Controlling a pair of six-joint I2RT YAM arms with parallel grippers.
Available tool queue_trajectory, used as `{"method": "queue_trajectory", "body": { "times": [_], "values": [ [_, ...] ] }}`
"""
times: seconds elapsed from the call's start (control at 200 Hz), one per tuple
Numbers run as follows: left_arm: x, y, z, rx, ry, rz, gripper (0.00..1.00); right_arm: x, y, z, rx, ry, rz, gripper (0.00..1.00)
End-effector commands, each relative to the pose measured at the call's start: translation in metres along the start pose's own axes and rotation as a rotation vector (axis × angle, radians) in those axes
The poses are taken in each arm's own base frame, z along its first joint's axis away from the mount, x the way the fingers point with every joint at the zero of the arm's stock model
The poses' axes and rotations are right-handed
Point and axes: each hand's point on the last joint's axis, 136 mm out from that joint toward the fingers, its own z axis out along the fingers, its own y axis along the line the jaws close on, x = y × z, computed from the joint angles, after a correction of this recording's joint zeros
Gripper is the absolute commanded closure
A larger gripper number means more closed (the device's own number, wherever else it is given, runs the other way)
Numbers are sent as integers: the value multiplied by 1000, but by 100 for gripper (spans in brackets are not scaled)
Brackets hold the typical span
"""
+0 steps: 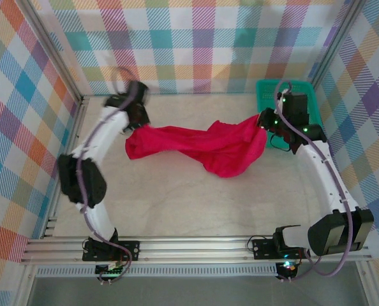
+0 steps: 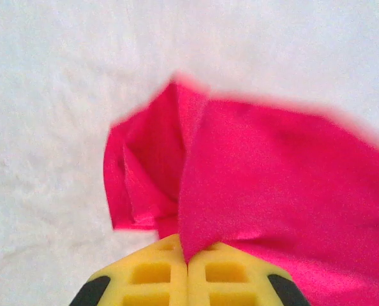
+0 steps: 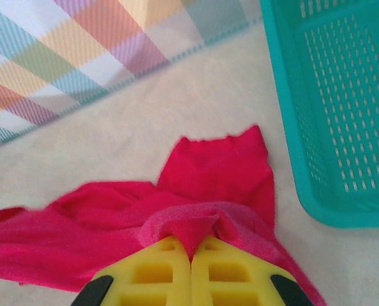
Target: Fold the inside-out t-shirt
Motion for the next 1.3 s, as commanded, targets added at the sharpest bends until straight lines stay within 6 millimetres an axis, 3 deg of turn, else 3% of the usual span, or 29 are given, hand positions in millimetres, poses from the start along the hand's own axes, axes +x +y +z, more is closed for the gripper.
{"method": "queue_trajectory", "body": {
  "times": [0.0,0.085,0.185,0.38,0.485,0.495,0.615,0.77,0.95,1.02,1.08,1.15,1.225,1.295],
  "values": [
    [-58,15,-98,307,-102,-232,100,-26,8,-24,5,-63,-37,100],
    [-91,28,-137,463,-162,-351,100,-40,16,-39,-7,-103,-47,100],
    [-116,44,-166,583,-209,-447,100,-60,29,-58,-37,-158,-58,100],
    [-146,51,-205,714,-267,-502,100,-103,77,-99,-203,-268,-84,100],
    [-157,43,-237,808,-300,-498,100,-125,105,-130,-308,-320,-101,100],
    [-161,50,-241,805,-319,-510,100,-126,108,-132,-317,-322,-104,100],
    [-172,62,-291,859,-432,-519,100,-141,135,-184,-425,-392,-133,100],
    [-172,87,-366,911,-625,-535,100,-141,163,-270,-568,-511,-193,100],
    [-159,108,-438,919,-802,-525,100,-131,167,-360,-608,-694,-255,100],
    [-154,112,-458,903,-870,-513,100,-130,163,-383,-585,-763,-271,100],
    [-151,116,-465,875,-911,-515,100,-133,159,-390,-557,-800,-280,100],
    [-151,120,-461,854,-916,-531,100,-140,154,-377,-506,-798,-281,100],
    [-158,124,-440,856,-869,-558,100,-150,148,-344,-447,-753,-274,100],
    [-167,128,-408,847,-821,-580,100,-159,142,-298,-394,-685,-266,100]
  ]
}}
